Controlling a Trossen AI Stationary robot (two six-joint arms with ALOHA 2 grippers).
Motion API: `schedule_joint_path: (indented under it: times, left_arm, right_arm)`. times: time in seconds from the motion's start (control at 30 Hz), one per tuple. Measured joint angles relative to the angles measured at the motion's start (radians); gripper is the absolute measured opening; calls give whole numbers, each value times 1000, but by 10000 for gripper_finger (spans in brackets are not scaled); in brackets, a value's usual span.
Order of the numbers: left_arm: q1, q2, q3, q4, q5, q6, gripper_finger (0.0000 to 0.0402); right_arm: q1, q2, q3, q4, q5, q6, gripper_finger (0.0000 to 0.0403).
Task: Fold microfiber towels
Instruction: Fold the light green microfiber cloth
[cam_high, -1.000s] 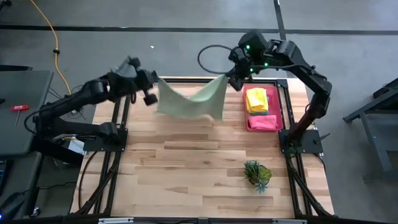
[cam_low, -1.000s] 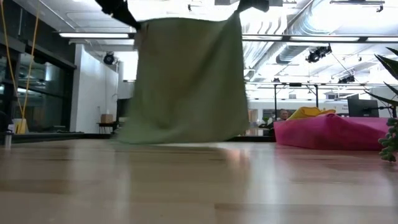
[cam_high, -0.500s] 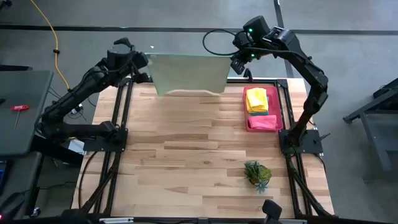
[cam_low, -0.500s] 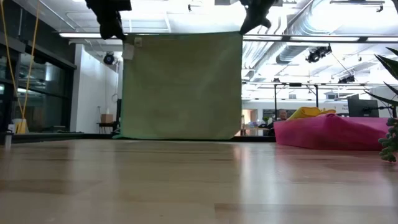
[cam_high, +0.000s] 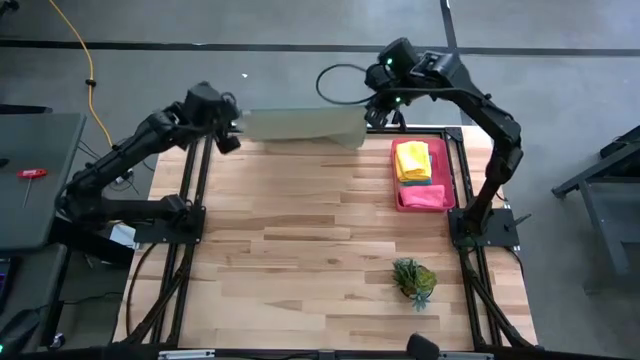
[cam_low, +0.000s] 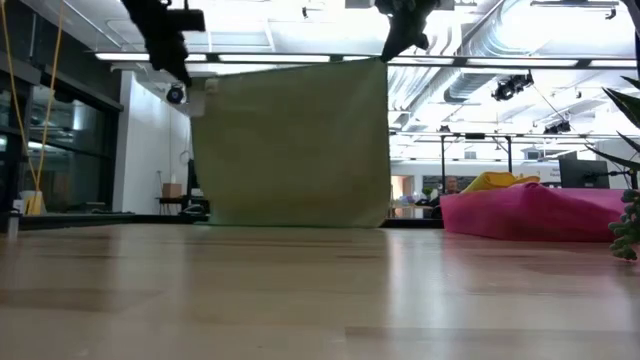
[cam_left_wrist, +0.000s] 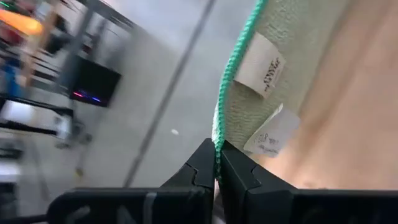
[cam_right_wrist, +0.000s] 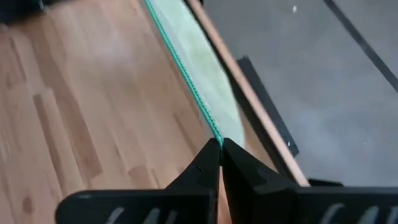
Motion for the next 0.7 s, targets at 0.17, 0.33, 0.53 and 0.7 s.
schedule_joint_path:
  times: [0.17, 0.33, 0.53, 0.7]
  left_arm:
    - [-94, -57, -127, -59, 23, -148, 0]
    - [-226, -136, -280, -62, 26, -326, 0]
    - [-416, -194, -421, -84, 29, -596, 0]
    - [-579, -181, -416, -62, 21, -802, 0]
  right_arm:
    - [63, -2, -96, -10, 52, 9, 0]
    - [133, -3, -232, -3, 47, 76, 0]
    - [249, -3, -462, 71, 2, 169, 0]
    - [347, -4, -636, 164, -74, 262, 0]
